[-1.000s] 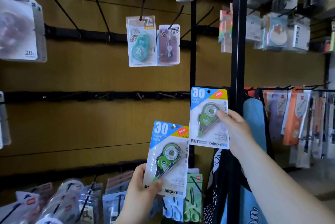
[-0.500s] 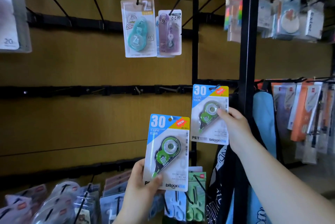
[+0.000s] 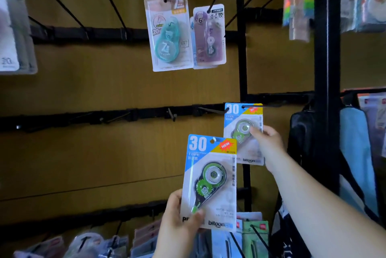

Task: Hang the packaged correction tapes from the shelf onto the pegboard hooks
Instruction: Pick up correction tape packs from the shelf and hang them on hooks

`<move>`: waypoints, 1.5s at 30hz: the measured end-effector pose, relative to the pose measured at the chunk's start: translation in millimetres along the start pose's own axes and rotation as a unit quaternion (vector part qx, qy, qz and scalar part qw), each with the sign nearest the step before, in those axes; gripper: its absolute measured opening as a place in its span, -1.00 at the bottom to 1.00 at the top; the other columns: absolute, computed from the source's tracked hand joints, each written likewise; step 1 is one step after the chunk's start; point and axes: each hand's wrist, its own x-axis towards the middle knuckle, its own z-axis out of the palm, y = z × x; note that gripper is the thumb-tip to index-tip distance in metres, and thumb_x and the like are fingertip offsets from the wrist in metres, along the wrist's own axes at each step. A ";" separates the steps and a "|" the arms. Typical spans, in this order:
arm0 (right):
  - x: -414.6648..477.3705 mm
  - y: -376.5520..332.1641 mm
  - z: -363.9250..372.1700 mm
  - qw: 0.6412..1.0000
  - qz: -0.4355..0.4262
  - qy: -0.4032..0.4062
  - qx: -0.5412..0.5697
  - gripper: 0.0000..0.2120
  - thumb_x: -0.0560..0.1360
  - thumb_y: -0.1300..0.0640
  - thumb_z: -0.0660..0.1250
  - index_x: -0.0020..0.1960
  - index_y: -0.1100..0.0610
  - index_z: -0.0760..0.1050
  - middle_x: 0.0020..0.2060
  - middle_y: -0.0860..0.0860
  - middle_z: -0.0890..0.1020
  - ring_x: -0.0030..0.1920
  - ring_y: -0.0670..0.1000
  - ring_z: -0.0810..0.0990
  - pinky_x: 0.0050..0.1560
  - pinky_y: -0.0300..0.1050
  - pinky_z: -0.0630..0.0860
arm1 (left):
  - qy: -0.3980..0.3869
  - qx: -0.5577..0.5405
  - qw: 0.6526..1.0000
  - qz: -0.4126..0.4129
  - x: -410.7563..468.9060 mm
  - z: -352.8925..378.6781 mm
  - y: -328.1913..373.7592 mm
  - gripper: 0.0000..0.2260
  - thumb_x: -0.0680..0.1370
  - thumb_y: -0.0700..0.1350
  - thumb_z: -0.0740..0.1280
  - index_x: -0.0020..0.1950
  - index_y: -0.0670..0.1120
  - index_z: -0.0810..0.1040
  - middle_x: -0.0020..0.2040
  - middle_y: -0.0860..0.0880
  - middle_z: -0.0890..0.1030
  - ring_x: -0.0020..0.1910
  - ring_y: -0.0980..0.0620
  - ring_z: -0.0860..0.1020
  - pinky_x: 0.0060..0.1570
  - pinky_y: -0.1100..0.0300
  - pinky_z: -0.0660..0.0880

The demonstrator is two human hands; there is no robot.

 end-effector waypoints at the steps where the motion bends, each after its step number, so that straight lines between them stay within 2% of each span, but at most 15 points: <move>1: -0.4 1.1 1.5 1.000 -0.003 0.002 -0.005 -0.67 0.51 0.17 0.29 0.25 0.21 0.41 0.12 0.17 0.57 -0.07 0.05 0.50 -0.16 -0.16 0.45 | -0.002 0.001 1.000 -0.003 0.9 0.7 0.1 -0.76 0.41 -0.38 0.34 -0.10 -0.06 0.44 -0.30 -0.04 0.60 -0.28 -0.01 0.54 -0.06 -0.09 0.55; 4: -7.8 1.6 0.1 1.000 -0.023 0.004 -0.018 -0.60 0.53 0.20 0.24 0.34 0.23 0.31 0.20 0.15 0.52 -0.04 0.02 0.48 -0.26 -0.32 0.33 | -0.011 -0.005 1.000 -0.010 -1.3 1.4 0.6 -0.74 0.46 -0.43 0.27 -0.09 -0.06 0.43 -0.21 -0.08 0.58 -0.20 -0.05 0.55 -0.07 -0.07 0.57; 7: -28.1 2.0 -8.4 1.000 0.002 0.013 -0.022 -0.55 0.54 0.16 0.22 0.39 0.24 0.24 0.37 0.17 0.39 0.28 0.11 0.41 0.13 -0.17 0.34 | -0.046 -0.009 0.999 -0.014 -7.2 2.8 1.9 -0.75 0.46 -0.42 0.27 -0.07 -0.07 0.43 -0.29 -0.03 0.59 -0.34 0.09 0.58 -0.34 0.18 0.56; 9: -44.9 -0.2 -20.4 0.999 0.026 0.027 -0.028 -0.65 0.54 0.15 0.22 0.25 0.31 0.39 0.30 0.26 0.45 0.20 0.18 0.47 0.25 -0.01 0.36 | -0.078 -0.010 0.997 -0.013 -13.2 10.0 4.7 -0.75 0.45 -0.42 0.30 -0.07 -0.08 0.43 -0.29 -0.04 0.58 -0.45 0.20 0.57 -0.45 0.31 0.50; 11: -61.4 -6.5 -32.6 0.998 0.054 -0.019 0.012 -0.79 0.55 0.09 0.19 0.02 0.21 0.51 0.03 0.20 0.63 -0.07 0.07 0.57 0.03 -0.07 0.50 | -0.087 -0.019 0.996 -0.007 -18.2 20.2 10.5 -0.76 0.42 -0.41 0.33 -0.08 -0.08 0.44 -0.28 -0.06 0.57 -0.46 0.20 0.57 -0.47 0.33 0.50; 14: -82.9 -18.7 -53.9 0.992 0.037 -0.108 0.060 -0.70 0.57 0.02 0.11 -0.16 0.12 0.53 -0.36 -0.01 0.67 -0.38 -0.08 0.61 -0.38 -0.28 0.52 | -0.082 -0.046 0.995 0.019 -24.2 38.2 25.1 -0.77 0.43 -0.36 0.34 -0.08 -0.05 0.45 -0.21 -0.06 0.60 -0.41 0.17 0.59 -0.43 0.28 0.53; 18: -97.1 -36.5 -71.9 0.991 -0.080 -0.105 -0.032 -0.77 0.52 0.14 0.23 -0.29 0.10 0.51 -0.25 0.32 0.53 -0.18 0.04 0.48 -0.10 -0.08 0.39 | -0.106 -0.064 0.991 0.057 -32.1 60.9 46.7 -0.70 0.47 -0.38 0.29 0.07 -0.03 0.46 -0.06 -0.03 0.62 -0.30 0.19 0.63 -0.38 0.32 0.55; 20: -101.0 -48.7 -77.7 0.990 -0.104 -0.089 -0.040 -0.76 0.51 0.18 0.26 -0.34 0.09 0.49 -0.22 0.39 0.46 -0.16 0.02 0.41 -0.06 -0.09 0.31 | -0.132 -0.054 0.987 0.076 -36.5 69.6 55.5 -0.61 0.49 -0.32 0.29 0.22 0.05 0.40 0.05 -0.03 0.61 -0.20 0.12 0.65 -0.32 0.24 0.59; 22: -102.2 -58.6 -81.9 0.991 -0.113 -0.067 -0.036 -0.74 0.50 0.19 0.27 -0.36 0.10 0.47 -0.07 0.45 0.50 -0.14 0.00 0.41 -0.05 -0.12 0.31 | -0.169 -0.022 0.981 0.094 -38.8 76.8 63.1 -0.52 0.49 -0.27 0.29 0.31 0.15 0.31 0.05 -0.03 0.61 -0.28 -0.03 0.63 -0.30 0.16 0.59; 24: -98.3 -63.8 -85.1 0.993 -0.111 -0.044 -0.021 -0.74 0.51 0.20 0.25 -0.35 0.17 0.46 -0.07 0.47 0.50 -0.10 0.00 0.39 -0.06 -0.07 0.35 | -0.180 0.019 0.978 0.107 -35.9 85.0 71.2 -0.50 0.51 -0.28 0.26 0.30 0.21 0.26 -0.05 0.00 0.61 -0.43 -0.02 0.54 -0.41 0.21 0.53; 27: -86.0 -65.6 -84.2 0.997 -0.081 -0.011 0.003 -0.76 0.54 0.20 0.22 -0.29 0.09 0.49 0.02 0.42 0.54 -0.09 0.00 0.37 -0.14 -0.07 0.44 | -0.192 0.032 0.976 0.096 -26.1 96.8 81.2 -0.53 0.52 -0.27 0.25 0.20 0.28 0.28 -0.18 0.04 0.58 -0.48 0.00 0.50 -0.48 0.23 0.51; 31: -75.9 -67.3 -78.5 0.998 -0.054 0.008 0.005 -0.83 0.56 0.18 0.19 0.01 0.24 0.50 -0.23 0.07 0.45 -0.30 -0.02 0.37 -0.45 -0.32 0.35 | -0.180 0.050 0.980 0.075 -15.7 103.4 84.3 -0.54 0.53 -0.24 0.23 0.30 0.21 0.25 -0.15 0.01 0.56 -0.45 0.00 0.49 -0.49 0.28 0.49; 36: -70.0 -59.1 -76.6 0.999 -0.039 0.005 -0.007 -0.89 0.55 0.16 0.19 -0.13 0.13 0.45 -0.33 0.02 0.45 -0.35 -0.03 0.38 -0.42 -0.25 0.39 | -0.160 0.106 0.979 0.076 -8.6 102.7 74.3 -0.52 0.52 -0.20 0.26 0.38 0.09 0.23 -0.11 0.05 0.54 -0.57 0.11 0.40 -0.49 0.20 0.49; 41: -63.7 -57.2 -77.1 0.999 -0.034 0.021 0.016 -0.78 0.55 0.16 0.20 -0.28 0.09 0.44 -0.35 0.02 0.47 -0.20 0.05 0.42 -0.34 -0.19 0.37 | -0.147 0.130 0.978 0.065 -4.5 109.4 73.7 -0.52 0.53 -0.14 0.26 0.41 0.07 0.19 0.05 -0.03 0.53 -0.39 0.10 0.42 -0.54 0.32 0.45; 45: -62.0 -55.1 -72.5 0.998 -0.052 0.036 -0.005 -0.78 0.55 0.15 0.18 -0.26 0.13 0.44 -0.40 0.02 0.45 -0.35 0.03 0.37 -0.37 -0.19 0.31 | -0.140 0.128 0.980 0.059 -2.6 111.7 72.7 -0.50 0.53 -0.14 0.25 0.40 0.15 0.16 -0.03 0.08 0.51 -0.23 0.09 0.51 -0.50 0.28 0.48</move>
